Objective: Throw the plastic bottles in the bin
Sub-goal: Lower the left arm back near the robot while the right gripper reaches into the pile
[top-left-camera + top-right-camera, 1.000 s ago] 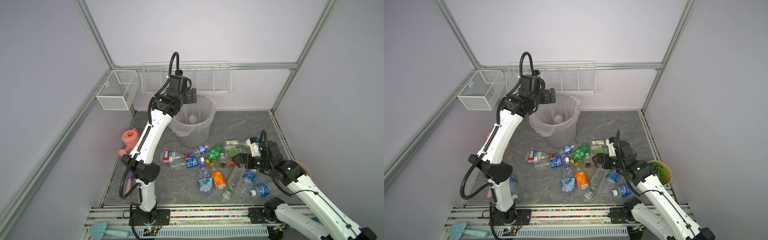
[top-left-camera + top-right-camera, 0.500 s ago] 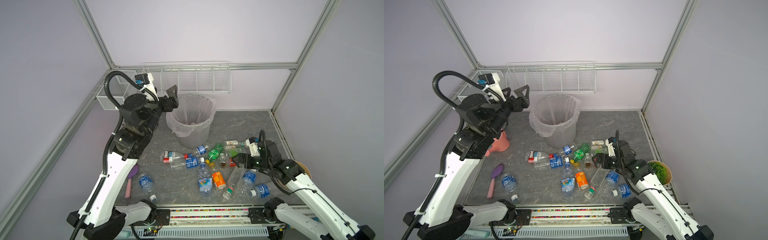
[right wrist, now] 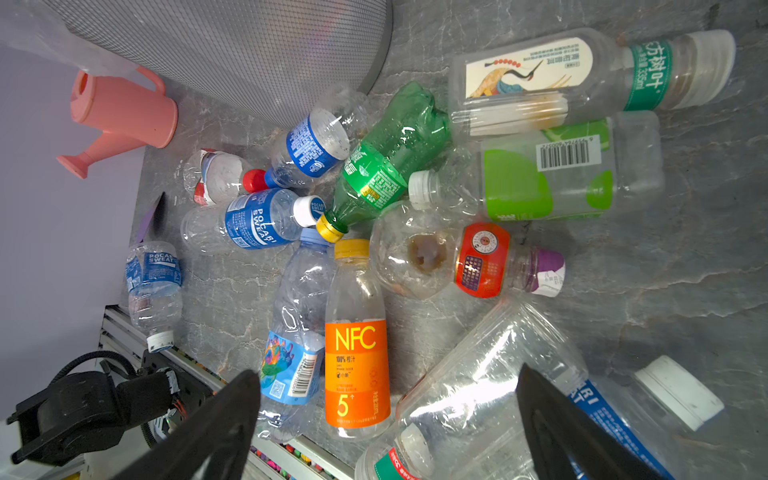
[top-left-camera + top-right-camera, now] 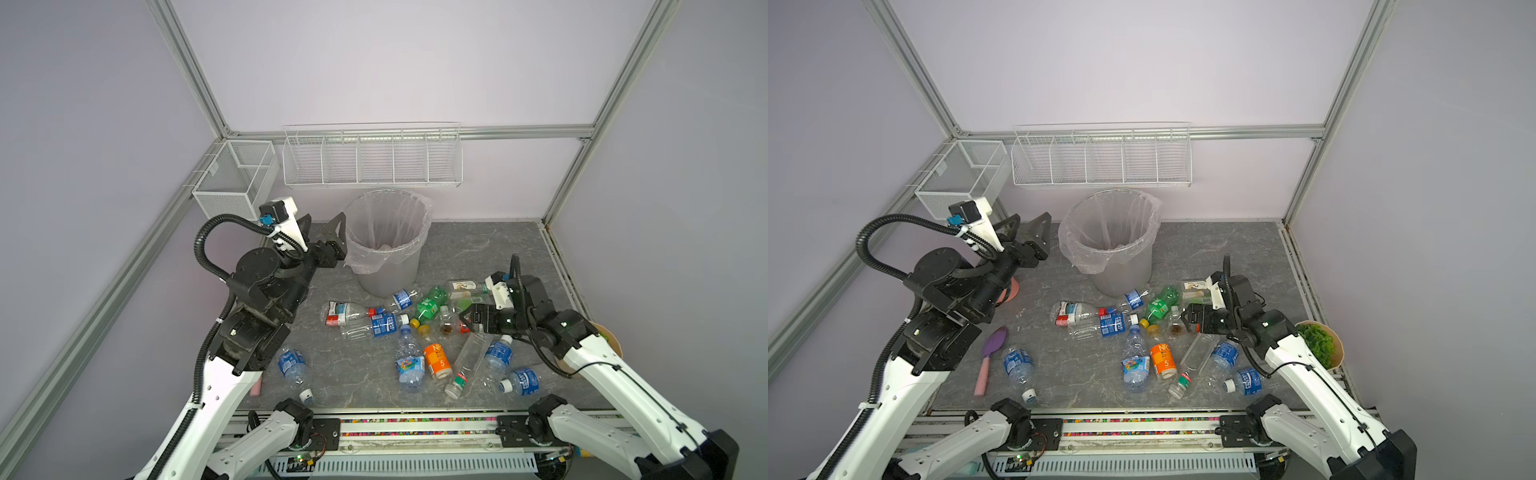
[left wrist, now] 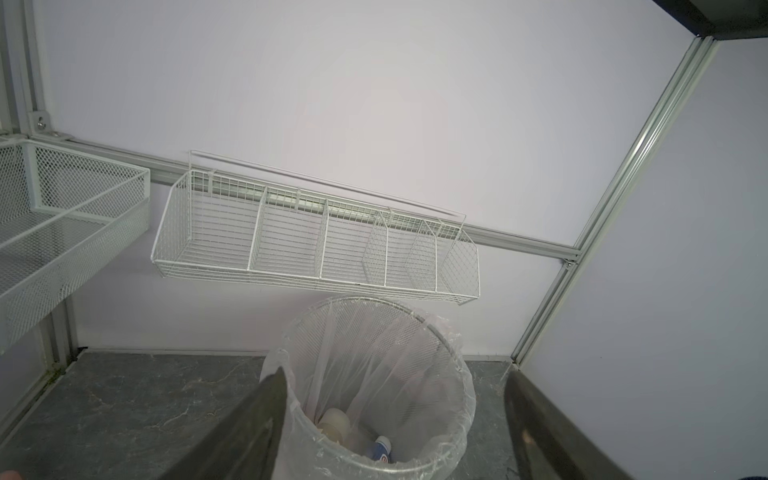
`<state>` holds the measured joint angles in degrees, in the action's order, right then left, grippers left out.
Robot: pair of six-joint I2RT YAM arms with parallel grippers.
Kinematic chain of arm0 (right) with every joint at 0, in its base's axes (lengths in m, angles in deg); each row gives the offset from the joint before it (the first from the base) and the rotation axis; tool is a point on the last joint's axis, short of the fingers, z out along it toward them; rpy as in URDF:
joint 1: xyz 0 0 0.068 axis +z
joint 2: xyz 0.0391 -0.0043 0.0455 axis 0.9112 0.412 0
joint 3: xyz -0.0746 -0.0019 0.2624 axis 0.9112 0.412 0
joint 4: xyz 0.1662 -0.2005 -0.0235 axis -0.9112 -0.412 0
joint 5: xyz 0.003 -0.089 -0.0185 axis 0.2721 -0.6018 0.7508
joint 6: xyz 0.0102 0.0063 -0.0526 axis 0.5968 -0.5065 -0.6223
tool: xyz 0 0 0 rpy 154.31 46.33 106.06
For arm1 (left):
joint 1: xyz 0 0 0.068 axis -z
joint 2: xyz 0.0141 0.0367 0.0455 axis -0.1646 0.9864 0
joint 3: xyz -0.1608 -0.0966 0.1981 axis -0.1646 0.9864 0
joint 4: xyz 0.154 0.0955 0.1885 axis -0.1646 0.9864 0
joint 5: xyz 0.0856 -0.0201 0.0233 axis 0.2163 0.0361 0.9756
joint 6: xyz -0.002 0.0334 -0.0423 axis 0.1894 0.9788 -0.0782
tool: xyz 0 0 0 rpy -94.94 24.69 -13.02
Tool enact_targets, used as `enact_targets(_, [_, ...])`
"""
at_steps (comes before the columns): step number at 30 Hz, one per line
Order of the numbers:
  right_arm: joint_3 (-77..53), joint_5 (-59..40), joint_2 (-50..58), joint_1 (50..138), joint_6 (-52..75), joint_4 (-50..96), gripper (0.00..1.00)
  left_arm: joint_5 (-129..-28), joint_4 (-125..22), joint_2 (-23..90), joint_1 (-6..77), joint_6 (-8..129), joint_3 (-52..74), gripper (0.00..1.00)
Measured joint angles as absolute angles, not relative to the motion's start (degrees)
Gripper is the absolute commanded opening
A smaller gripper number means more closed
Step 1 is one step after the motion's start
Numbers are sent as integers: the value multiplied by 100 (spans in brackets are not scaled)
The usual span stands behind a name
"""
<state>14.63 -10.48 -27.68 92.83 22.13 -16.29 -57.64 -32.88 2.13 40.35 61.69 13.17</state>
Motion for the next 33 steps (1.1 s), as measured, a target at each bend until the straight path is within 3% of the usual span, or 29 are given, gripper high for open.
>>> enact_targets(22, [1045,-1376,-1330,10054,1562,-1642,95,-5672,-2090,-1654,4035,5135,3584,73])
enact_targets(33, [722,-1590,-906,10389,185,-1686,94,-5655,-1347,-2108,4035,4812,3979,72])
